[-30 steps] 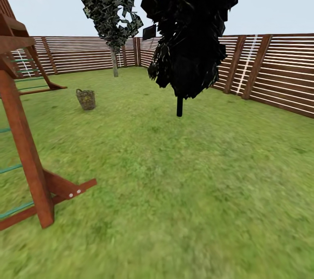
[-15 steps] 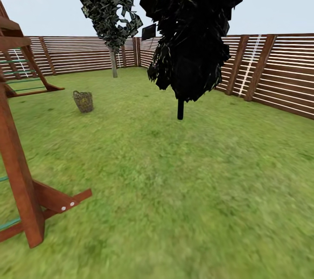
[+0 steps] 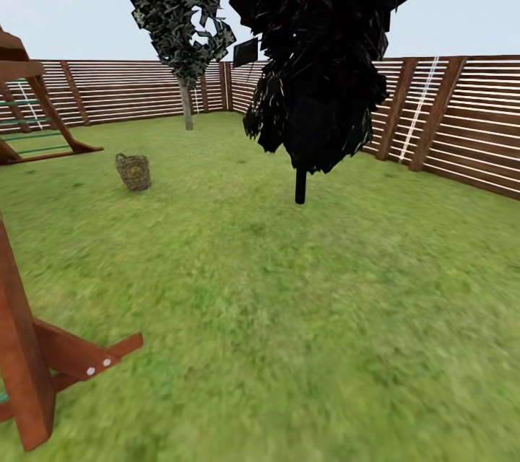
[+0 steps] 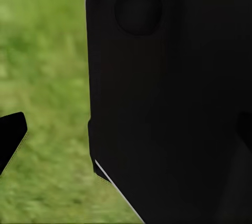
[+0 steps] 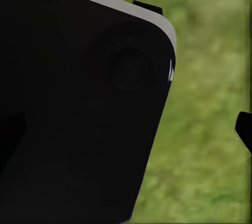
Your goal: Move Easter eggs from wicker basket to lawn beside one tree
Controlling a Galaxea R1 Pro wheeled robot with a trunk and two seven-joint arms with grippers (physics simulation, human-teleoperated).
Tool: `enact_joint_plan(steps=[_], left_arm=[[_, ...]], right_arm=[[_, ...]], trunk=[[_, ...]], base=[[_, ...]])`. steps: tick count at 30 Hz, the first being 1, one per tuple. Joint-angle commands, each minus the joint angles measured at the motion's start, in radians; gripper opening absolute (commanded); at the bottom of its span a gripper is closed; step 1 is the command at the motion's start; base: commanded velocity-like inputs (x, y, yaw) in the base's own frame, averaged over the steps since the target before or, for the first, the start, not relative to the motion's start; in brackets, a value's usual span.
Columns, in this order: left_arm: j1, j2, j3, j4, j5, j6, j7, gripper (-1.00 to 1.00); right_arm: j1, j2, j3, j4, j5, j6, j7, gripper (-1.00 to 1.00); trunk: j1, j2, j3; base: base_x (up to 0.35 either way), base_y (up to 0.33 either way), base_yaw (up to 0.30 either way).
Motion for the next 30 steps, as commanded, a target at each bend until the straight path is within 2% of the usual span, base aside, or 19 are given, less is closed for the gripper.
enact_joint_plan(steps=[1, 30], left_arm=[[0.001, 0.0, 0.001, -0.002, 0.001, -0.001, -0.001, 1.0], [0.001, 0.0, 0.001, -0.002, 0.001, -0.001, -0.001, 1.0]], right_arm=[[-0.001, -0.001, 0.007, 0.001, 0.0, -0.003, 0.0, 1.0], [0.0, 0.0, 0.007, 0.001, 0.002, -0.003, 0.0, 1.0]], trunk=[[0.001, 0.0, -0.001], [0.001, 0.0, -0.001]], base=[[0.34, 0.0, 0.0], [0.34, 0.0, 0.0]])
